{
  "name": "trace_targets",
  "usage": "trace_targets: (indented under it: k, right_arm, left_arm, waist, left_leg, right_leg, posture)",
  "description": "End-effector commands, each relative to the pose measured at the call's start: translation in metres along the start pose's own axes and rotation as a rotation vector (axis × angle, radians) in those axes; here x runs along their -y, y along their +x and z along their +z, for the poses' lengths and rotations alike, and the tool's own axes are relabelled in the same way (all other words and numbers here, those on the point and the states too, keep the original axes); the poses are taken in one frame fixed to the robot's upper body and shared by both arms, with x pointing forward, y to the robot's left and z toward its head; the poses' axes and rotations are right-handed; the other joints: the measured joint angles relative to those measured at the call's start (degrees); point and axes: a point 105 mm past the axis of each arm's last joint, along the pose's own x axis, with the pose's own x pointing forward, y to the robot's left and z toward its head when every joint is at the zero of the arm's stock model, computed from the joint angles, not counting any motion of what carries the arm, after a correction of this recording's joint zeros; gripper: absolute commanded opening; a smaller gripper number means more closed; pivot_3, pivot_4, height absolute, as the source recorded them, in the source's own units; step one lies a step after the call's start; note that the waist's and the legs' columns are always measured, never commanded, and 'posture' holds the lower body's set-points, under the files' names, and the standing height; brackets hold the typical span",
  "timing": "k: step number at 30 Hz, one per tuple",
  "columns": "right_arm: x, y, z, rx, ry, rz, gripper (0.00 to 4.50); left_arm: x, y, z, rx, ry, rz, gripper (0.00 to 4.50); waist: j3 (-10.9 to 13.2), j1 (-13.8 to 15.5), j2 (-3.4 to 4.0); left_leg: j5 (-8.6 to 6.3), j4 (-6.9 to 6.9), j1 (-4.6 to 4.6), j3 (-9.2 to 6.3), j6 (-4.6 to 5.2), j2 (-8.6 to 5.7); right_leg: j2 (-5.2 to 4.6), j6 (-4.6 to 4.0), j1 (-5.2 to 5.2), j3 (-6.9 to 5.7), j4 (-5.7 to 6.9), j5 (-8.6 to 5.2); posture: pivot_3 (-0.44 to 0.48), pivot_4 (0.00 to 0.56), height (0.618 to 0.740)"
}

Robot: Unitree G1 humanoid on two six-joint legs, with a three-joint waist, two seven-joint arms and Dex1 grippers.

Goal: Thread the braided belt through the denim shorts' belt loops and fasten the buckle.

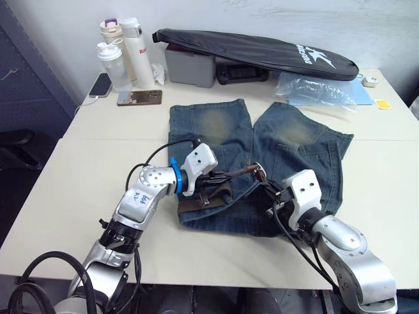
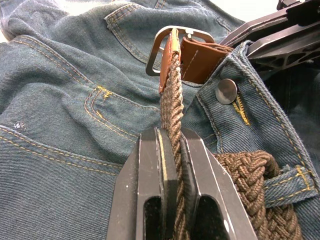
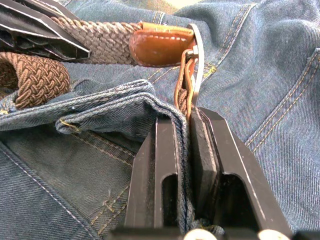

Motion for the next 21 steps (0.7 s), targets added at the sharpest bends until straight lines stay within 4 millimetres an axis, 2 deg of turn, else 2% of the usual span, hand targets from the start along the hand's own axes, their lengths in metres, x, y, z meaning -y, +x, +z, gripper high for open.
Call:
trace_targets:
  k: [1,9,13,17,21]
  right_arm:
    - [-0.01,-0.003,0.026,0.108,-0.016,0.035,0.01]
    - [-0.014,-0.003,0.029,0.112,-0.033,0.059,0.01]
    - [-0.025,-0.002,0.022,0.07,-0.08,0.133,0.01]
    - [-0.026,-0.002,0.017,0.048,-0.108,0.147,0.01]
    - [-0.03,-0.002,0.019,0.051,-0.157,0.197,0.01]
  left_arm:
    - [0.006,0.004,0.009,0.025,0.04,-0.01,0.0]
    - [0.013,0.01,0.011,0.045,0.028,-0.011,0.0]
    - [0.011,0.015,0.022,0.084,0.044,-0.002,0.0]
    - [0.011,0.017,0.034,0.123,0.055,0.003,0.0]
    - [0.012,0.019,0.037,0.133,0.06,-0.001,0.0]
  waist:
    - [0.0,0.0,0.0]
    - [0.0,0.02,0.0]
    - [0.0,0.03,0.0]
    - [0.01,-0.04,-0.01]
    - [0.01,0.04,-0.01]
  left_leg:
    - [0.0,0.0,0.0,0.0,0.0,0.0]
    - [0.0,0.0,0.0,0.0,0.0,0.0]
    - [0.0,0.01,-0.01,0.0,0.0,0.0]
    - [0.0,0.01,-0.01,0.01,0.0,0.0]
    - [0.0,0.03,-0.02,0.02,0.0,0.0]
  right_leg:
    - [0.0,0.0,0.0,0.0,0.0,0.0]
    - [0.0,0.0,0.0,0.0,0.0,0.0]
    - [0.0,0.0,0.0,0.0,-0.01,0.0]
    - [0.01,0.0,0.0,0.0,-0.02,0.0]
    - [0.01,0.0,0.0,0.0,-0.02,0.0]
  posture:
    - [0.0,0.15,0.74]
    - [0.0,0.15,0.74]
    - [0.0,0.15,0.74]
    - [0.0,0.15,0.74]
    - [0.0,0.15,0.74]
